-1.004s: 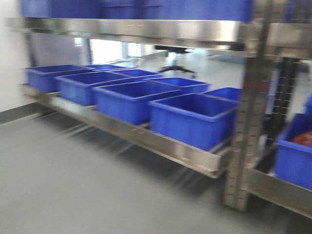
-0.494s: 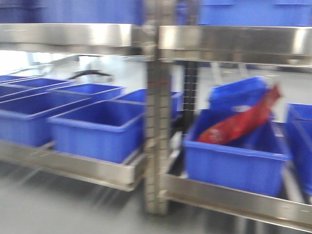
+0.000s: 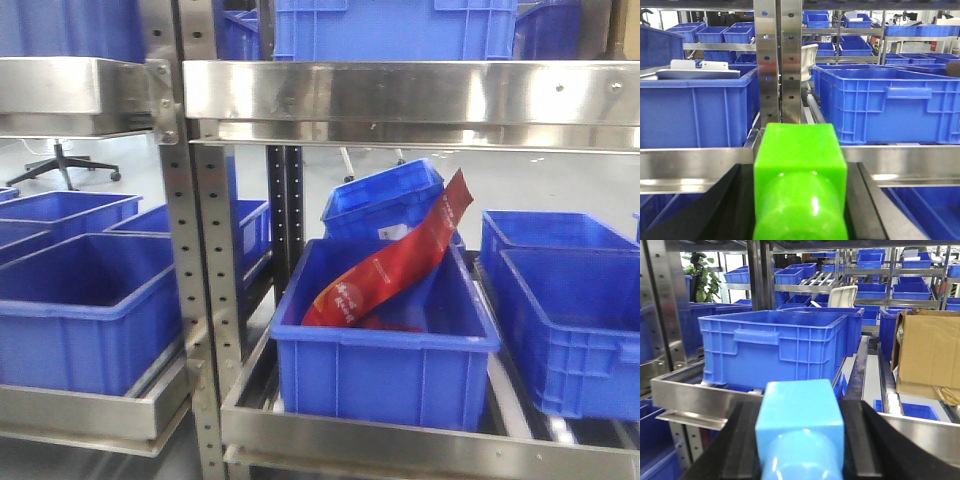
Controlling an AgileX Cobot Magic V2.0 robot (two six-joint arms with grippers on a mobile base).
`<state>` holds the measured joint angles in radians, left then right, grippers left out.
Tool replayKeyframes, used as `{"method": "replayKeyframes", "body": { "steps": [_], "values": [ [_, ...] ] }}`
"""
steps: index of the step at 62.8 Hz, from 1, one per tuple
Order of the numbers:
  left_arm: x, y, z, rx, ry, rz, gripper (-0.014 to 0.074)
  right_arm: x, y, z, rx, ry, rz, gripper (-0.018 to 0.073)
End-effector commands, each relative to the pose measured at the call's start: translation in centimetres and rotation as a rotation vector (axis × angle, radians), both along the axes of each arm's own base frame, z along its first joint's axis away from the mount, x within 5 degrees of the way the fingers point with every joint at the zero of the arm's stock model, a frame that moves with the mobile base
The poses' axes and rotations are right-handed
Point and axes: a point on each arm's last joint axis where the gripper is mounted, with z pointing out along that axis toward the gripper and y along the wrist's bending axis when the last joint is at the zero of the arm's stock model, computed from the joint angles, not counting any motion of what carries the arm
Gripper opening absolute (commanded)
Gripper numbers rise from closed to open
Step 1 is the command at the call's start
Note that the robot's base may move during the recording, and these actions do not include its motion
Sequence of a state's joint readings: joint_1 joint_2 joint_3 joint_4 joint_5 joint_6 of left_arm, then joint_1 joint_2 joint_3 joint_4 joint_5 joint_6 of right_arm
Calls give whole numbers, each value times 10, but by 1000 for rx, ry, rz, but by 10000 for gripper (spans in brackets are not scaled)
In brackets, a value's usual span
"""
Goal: Grab block from conveyor and place in blue bin
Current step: 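Drive up to the shelf and stop facing the blue bins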
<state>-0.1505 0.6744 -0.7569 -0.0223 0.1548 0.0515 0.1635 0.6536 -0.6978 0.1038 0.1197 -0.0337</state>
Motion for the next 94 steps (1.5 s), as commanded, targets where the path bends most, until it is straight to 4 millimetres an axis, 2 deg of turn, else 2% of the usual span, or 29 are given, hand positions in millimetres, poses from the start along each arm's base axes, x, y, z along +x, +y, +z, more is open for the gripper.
{"method": "replayKeyframes", "body": {
  "steps": [1,94],
  "values": [
    [-1,-1,3,-6,-24,-6,-111,0,0,2,-4,-24,-4,-162],
    [-1,-1,3,-6,-27,-6,-111,0,0,2,-4,-24,-4,-162]
  ]
}}
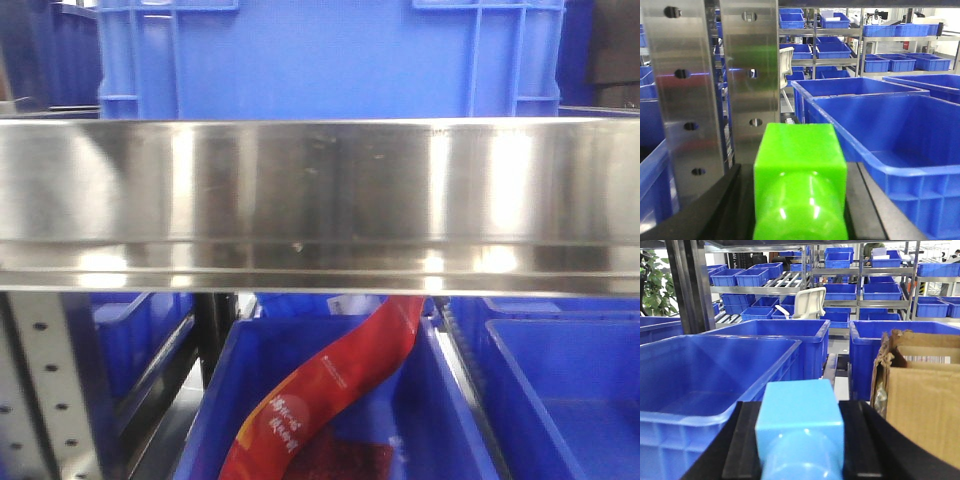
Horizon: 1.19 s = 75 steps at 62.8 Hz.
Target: Grab block from conveyor and place in blue bin
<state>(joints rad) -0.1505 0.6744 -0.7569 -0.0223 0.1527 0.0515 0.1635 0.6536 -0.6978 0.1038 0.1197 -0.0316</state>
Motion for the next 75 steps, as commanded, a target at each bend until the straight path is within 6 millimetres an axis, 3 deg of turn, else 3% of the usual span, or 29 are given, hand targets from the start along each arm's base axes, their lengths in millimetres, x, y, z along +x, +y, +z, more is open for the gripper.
{"method": "replayKeyframes", "body": {
  "steps": [1,55,75],
  "values": [
    [-1,-1,3,-6,-24,-6,-111,0,0,2,-6,-24,-4,-162],
    [-1,-1,3,-6,-26,-6,-111,0,0,2,-6,-24,-4,-162],
    [-1,-1,4,-7,-30,-6,-111,-1,-1,10,9,-112,-13,-162]
  ]
}}
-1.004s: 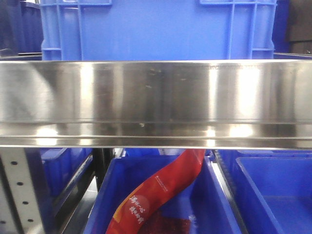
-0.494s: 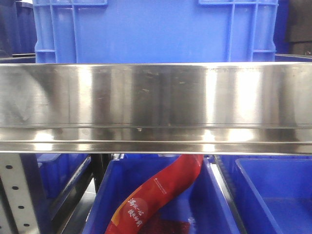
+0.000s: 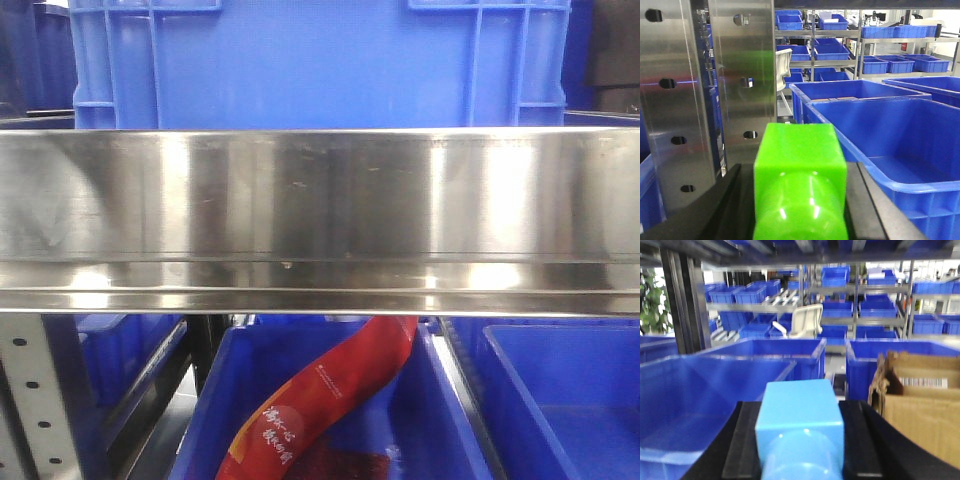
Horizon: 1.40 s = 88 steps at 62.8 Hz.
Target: Grab block from conveyor and place in blue bin
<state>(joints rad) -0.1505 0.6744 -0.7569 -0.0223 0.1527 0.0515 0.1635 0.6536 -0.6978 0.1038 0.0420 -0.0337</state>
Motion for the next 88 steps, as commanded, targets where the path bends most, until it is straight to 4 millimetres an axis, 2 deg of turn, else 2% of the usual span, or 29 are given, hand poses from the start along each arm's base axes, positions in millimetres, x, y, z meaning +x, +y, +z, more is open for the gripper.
{"method": "replayKeyframes", "body": {
  "steps": [1,14,24,32,40,55,64,78,88],
  "values": [
    [-1,-1,4,-7,-33,-6,-111,-1,-1,3,-2,-35,-5,-162],
    [-1,-1,13,-12,-64,-6,-111,1,0,3,14,-27,-3,-162],
    [7,-4,35,-9,-83,-20,-111,4,6,18,21,-62,38,-162],
    [23,-20,50,-7,-70,-96,-111,12,19,30,26,-71,108,-162],
    [40,-42,57,23,-59,-187,-111,28,37,33,20,-39,185,-162],
    [71,-87,52,82,-27,-321,-111,64,76,30,3,21,294,-162],
    [99,-110,47,72,17,-353,-111,92,93,30,-8,53,302,-162],
    [139,-134,49,56,148,-361,-111,135,117,26,-62,213,320,-162],
    [158,-145,45,84,231,-361,-111,153,128,22,-91,301,330,-162]
  ]
}}
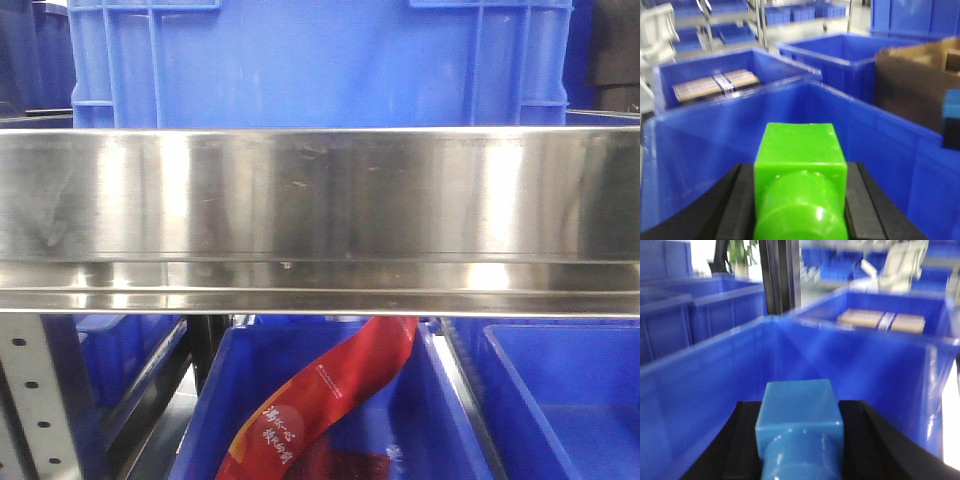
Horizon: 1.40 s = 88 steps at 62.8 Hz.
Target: Grab block from conveyor and place in blue bin
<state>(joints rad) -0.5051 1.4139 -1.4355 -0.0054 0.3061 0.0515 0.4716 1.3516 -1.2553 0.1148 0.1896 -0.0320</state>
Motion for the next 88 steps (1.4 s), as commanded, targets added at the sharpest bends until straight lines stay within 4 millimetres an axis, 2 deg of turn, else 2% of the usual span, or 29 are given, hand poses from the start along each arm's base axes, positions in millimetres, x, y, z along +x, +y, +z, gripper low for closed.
{"method": "replayKeyframes", "body": {
  "steps": [1,17,22,26,31,38,44,49,62,65,71,76,80,83,88],
  "values": [
    [7,-6,1,6,37,-7,-111,8,6,1,-19,28,9,-162],
    [10,-8,0,7,35,-7,-111,12,8,-1,-36,62,14,-162],
    [10,-8,1,6,33,-7,-108,12,8,-1,-36,62,12,-123],
    [10,-8,0,8,36,-7,-66,12,8,-2,-38,66,13,-33],
    [10,-8,0,9,37,-7,38,12,8,-2,-39,68,13,171],
    [10,-8,0,10,40,-7,252,12,8,-1,-36,62,12,414],
    [10,-8,-2,17,58,-8,402,12,8,-1,-36,62,12,526],
    [10,-8,-3,23,69,-8,466,12,8,-1,-36,62,12,546],
    [10,-8,-3,26,73,-8,469,10,7,1,-33,56,12,538],
    [9,-8,-3,25,71,-8,440,9,6,2,-31,52,12,538],
    [8,-7,-2,26,74,-8,284,8,5,4,-30,50,13,510],
    [8,-7,-3,30,80,-8,99,7,5,4,-32,55,13,408],
    [8,-7,-3,30,80,-8,-27,7,5,3,-37,64,15,272],
    [8,-7,-3,30,80,-8,-111,7,5,1,-44,77,16,116],
    [7,-7,-4,36,92,-8,-111,7,4,0,-52,95,15,-167]
  ]
}}
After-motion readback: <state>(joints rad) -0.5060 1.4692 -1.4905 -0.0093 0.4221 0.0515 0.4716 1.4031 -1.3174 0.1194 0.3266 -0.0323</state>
